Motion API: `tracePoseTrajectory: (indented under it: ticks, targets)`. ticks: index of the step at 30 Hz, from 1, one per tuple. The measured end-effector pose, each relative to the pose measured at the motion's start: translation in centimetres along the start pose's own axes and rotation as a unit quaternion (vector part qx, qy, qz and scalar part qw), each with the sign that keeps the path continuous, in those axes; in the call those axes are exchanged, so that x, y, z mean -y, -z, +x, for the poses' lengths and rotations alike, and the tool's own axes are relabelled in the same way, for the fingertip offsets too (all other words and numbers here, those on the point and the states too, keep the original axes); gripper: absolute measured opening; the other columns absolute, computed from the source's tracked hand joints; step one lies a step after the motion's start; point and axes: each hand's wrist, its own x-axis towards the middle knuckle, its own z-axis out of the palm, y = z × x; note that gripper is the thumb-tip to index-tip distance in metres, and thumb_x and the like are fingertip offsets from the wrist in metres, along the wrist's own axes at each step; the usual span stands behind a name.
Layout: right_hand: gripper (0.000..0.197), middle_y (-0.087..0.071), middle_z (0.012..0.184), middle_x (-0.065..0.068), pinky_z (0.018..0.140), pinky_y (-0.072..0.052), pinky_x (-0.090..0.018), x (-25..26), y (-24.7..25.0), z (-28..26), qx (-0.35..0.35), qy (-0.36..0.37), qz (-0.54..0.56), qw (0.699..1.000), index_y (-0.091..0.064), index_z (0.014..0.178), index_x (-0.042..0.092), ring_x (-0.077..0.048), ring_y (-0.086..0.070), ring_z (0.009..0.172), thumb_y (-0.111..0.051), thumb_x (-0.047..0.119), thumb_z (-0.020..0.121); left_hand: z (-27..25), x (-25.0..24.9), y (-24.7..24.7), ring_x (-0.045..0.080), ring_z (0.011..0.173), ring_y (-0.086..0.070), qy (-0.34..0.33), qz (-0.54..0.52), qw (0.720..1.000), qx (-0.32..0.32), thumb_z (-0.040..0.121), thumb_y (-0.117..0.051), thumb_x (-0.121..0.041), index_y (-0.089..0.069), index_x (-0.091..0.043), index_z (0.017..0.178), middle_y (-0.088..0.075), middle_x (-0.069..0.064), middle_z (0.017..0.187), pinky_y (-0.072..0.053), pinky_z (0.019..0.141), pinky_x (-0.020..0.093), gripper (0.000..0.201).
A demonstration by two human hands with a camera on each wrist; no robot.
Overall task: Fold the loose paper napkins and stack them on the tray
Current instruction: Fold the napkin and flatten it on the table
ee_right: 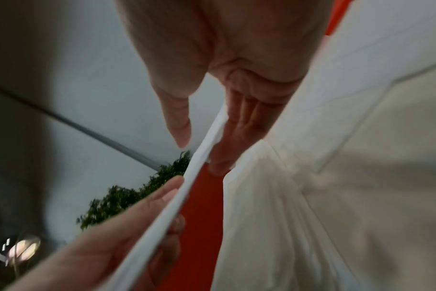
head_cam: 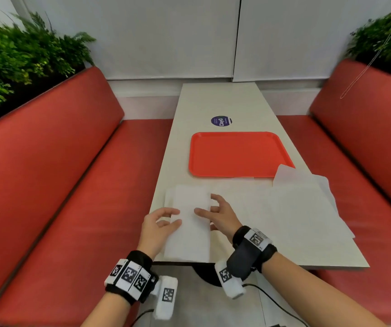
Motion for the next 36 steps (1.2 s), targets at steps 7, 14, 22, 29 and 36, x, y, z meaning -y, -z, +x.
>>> tracePoseTrajectory:
  ticks: [7,14,22,29,36]
  targets:
    - [0.05,-0.065,0.105,-0.009,0.071,-0.06,-0.035,0.3,-1.9,2.7,-0.066,0.083,-0.121,0.987,-0.066,0.118,0.027,-0.023,-0.066,0.075,-0.072,0.0,0.076,3.1,0.1,1.8,0.01,0.053,-0.045,-0.04,0.115,0.992,-0.014,0.073,-0.081,-0.008,-0.07,-0.026,0.104,-0.056,0.002,0.066,-0.044,0.062,0.014,0.037]
    - [0.027,-0.06,0.076,0.009,0.06,-0.044,-0.008,-1.2,-2.6,4.2,-0.095,0.045,-0.206,0.973,-0.073,0.105,0.016,-0.007,-0.058,0.063,-0.068,0.004,0.081,4.5,1.7,1.7,0.012,0.055,-0.046,-0.007,0.177,0.984,-0.006,0.073,-0.081,-0.009,-0.068,-0.022,0.108,-0.049,-0.004,0.065,-0.041,0.055,0.01,0.041]
    - [0.026,-0.059,0.109,-0.005,0.078,-0.046,-0.019,-3.8,-2.7,5.4,-0.082,0.034,-0.287,0.954,-0.069,0.107,0.011,-0.012,-0.055,0.08,-0.069,0.007,0.081,5.2,3.7,0.6,0.024,0.093,-0.059,-0.012,0.299,0.954,0.025,0.077,-0.079,-0.015,-0.066,-0.011,0.119,-0.053,-0.002,0.117,-0.049,0.089,0.032,0.044]
    - [0.035,-0.046,0.119,-0.002,0.082,-0.044,-0.017,-4.0,0.5,4.7,-0.063,0.053,-0.306,0.948,-0.067,0.118,0.021,-0.01,-0.057,0.081,-0.071,0.019,0.083,4.0,1.1,-1.8,0.02,0.124,-0.038,-0.084,0.498,0.863,0.004,0.089,-0.062,-0.028,-0.062,-0.024,0.125,-0.041,-0.004,0.137,-0.038,0.095,0.035,0.036]
    - [0.036,-0.055,0.126,-0.009,0.099,-0.044,-0.04,-4.2,15.2,2.6,-0.228,-0.044,-0.407,0.883,-0.067,0.115,0.029,-0.03,-0.051,0.117,-0.073,0.03,0.079,3.6,-3.1,-11.4,0.02,0.124,-0.041,-0.146,0.326,0.929,0.097,0.095,-0.056,-0.019,-0.053,-0.008,0.136,-0.05,0.003,0.131,-0.032,0.104,0.024,0.043]
